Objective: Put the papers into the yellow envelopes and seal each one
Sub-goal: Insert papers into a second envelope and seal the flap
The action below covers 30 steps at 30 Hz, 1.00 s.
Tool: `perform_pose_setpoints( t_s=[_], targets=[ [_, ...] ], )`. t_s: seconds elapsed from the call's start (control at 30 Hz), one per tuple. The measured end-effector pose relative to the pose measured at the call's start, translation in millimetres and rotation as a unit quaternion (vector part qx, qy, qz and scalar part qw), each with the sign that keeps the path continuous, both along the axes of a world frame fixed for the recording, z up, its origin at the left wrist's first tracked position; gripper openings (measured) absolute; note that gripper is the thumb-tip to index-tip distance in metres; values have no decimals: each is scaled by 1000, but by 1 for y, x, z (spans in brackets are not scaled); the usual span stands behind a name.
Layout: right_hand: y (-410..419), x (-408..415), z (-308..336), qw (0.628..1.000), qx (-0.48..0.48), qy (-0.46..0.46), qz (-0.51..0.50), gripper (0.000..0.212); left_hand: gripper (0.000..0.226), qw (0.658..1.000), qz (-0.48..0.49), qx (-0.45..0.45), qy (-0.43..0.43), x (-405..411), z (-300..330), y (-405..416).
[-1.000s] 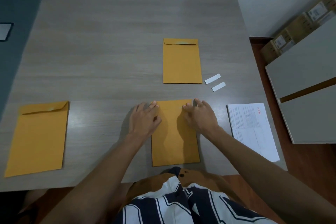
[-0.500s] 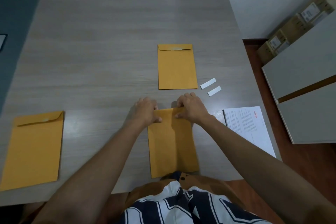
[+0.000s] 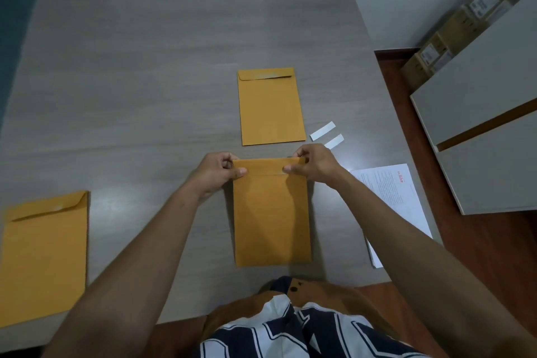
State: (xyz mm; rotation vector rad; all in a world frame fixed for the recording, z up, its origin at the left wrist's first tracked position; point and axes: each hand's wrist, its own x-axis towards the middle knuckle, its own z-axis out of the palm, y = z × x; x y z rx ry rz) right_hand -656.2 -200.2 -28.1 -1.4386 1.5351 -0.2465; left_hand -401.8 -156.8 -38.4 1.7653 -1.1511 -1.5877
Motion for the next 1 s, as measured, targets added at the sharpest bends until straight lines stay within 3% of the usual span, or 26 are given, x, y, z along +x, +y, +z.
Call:
perform_pose_setpoints(
  t_s=[0.33, 0.57, 1.0],
  targets=[
    [-90, 2, 18, 989, -69, -27, -124, 30, 21, 994, 91, -60, -21, -11, 2, -97],
    [-189, 35, 22, 979, -140, 0, -151, 39, 30, 974, 165, -110, -105, 1, 3, -199],
    [-244, 51, -30, 971, -182, 118, -102, 43, 30, 956, 119, -113, -244, -6, -27, -256]
  ],
)
